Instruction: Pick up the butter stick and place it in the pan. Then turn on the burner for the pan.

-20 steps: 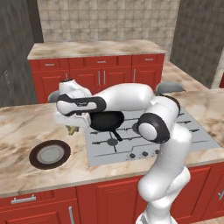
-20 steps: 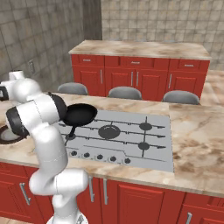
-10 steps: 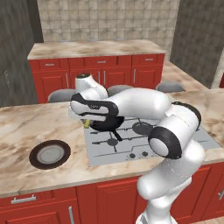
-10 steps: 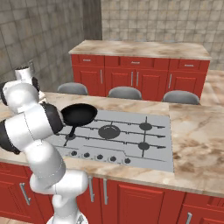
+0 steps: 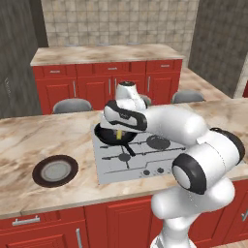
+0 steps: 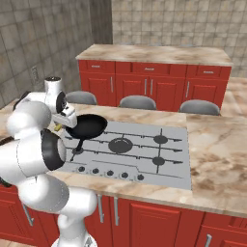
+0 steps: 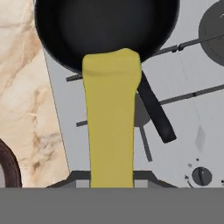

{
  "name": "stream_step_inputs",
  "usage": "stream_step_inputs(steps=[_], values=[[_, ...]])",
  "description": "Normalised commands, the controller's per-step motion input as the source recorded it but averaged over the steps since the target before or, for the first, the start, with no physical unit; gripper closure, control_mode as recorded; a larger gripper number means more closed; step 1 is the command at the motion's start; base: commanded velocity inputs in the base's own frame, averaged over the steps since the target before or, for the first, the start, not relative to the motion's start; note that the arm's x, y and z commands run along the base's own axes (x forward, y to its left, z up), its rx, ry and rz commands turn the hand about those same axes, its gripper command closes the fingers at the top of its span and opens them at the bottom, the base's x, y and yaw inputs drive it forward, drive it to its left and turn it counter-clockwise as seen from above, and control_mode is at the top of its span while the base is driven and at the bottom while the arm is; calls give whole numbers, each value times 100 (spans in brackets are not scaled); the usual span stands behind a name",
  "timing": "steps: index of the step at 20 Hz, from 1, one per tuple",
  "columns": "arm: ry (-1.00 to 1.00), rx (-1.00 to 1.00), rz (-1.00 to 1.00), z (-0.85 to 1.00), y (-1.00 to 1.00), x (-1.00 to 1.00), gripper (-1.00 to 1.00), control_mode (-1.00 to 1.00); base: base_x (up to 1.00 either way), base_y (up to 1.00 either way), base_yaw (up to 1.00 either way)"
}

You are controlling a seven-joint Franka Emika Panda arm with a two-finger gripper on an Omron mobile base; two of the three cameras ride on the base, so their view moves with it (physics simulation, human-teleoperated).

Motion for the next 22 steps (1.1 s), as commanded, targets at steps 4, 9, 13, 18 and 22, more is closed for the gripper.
stream_step_inputs(steps=[4, 9, 13, 18, 22], values=[[0, 7, 10, 0, -56, 31, 100, -100, 0, 0, 0], [0, 0, 5, 0, -15, 45, 100, -100, 0, 0, 0], [6, -1, 2, 0, 0, 50, 100, -100, 0, 0, 0], [6, -1, 1, 0, -1, 46, 100, -100, 0, 0, 0], [2, 0, 0, 0, -1, 44, 100, -100, 0, 0, 0]])
